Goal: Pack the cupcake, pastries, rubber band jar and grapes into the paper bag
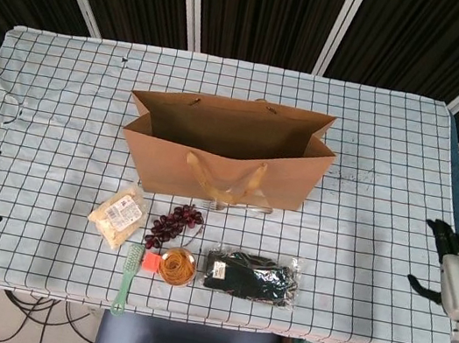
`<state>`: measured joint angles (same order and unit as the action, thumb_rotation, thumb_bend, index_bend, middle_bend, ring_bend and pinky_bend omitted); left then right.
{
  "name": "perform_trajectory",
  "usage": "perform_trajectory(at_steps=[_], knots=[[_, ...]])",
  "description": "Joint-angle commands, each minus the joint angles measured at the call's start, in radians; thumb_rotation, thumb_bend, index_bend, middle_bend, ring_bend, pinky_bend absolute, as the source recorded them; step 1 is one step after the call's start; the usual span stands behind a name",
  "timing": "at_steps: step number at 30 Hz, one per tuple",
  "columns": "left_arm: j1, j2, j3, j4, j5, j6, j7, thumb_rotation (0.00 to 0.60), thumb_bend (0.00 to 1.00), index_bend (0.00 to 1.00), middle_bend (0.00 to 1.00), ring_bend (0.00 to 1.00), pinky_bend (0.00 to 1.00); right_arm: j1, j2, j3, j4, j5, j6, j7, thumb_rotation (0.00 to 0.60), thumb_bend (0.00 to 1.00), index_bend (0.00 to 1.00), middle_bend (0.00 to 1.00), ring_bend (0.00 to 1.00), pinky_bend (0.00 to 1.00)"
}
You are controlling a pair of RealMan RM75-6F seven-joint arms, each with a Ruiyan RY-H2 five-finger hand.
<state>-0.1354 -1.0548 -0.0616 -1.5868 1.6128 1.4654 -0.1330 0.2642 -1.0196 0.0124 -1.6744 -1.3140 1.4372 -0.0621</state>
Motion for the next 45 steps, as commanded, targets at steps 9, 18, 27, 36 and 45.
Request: perform_trajectory(at_steps=[9,18,27,36,45], knots=[[-0.167,-0.109,0.027,-0.001,0.116,-0.208,0.143,0.600,0.05,0.06,0.04,0.00,0.02,-0.118,-0.189,-0.060,0.157,-0.147,0.149,-0.030,0.600,0.13,0.13,0.12,0.19,0.22],[-0.288,-0.234,0.003,-0.012,0.045,-0.423,0.334,0.600,0.00,0.05,0.03,0.00,0.01,-0.134,-0.213,-0.038,0.177,-0.165,0.164,-0.021,0.600,0.13,0.12,0.11,0.19,0.22],[-0.346,-0.315,-0.036,-0.019,-0.124,-0.552,0.464,0.600,0.00,0.04,0.01,0.00,0.01,-0.144,-0.204,-0.029,0.171,-0.174,0.156,-0.004,0.600,0.13,0.12,0.11,0.19,0.22],[-0.392,-0.354,-0.056,-0.011,-0.239,-0.604,0.563,0.600,0.00,0.04,0.01,0.00,0.01,-0.149,-0.202,-0.024,0.162,-0.182,0.136,-0.002,0.600,0.13,0.12,0.11,0.19,0.22],[-0.428,-0.385,-0.048,0.033,-0.274,-0.622,0.579,0.600,0.00,0.04,0.02,0.00,0.04,-0.154,-0.201,-0.014,0.157,-0.173,0.111,0.003,0.600,0.13,0.12,0.11,0.19,0.22]])
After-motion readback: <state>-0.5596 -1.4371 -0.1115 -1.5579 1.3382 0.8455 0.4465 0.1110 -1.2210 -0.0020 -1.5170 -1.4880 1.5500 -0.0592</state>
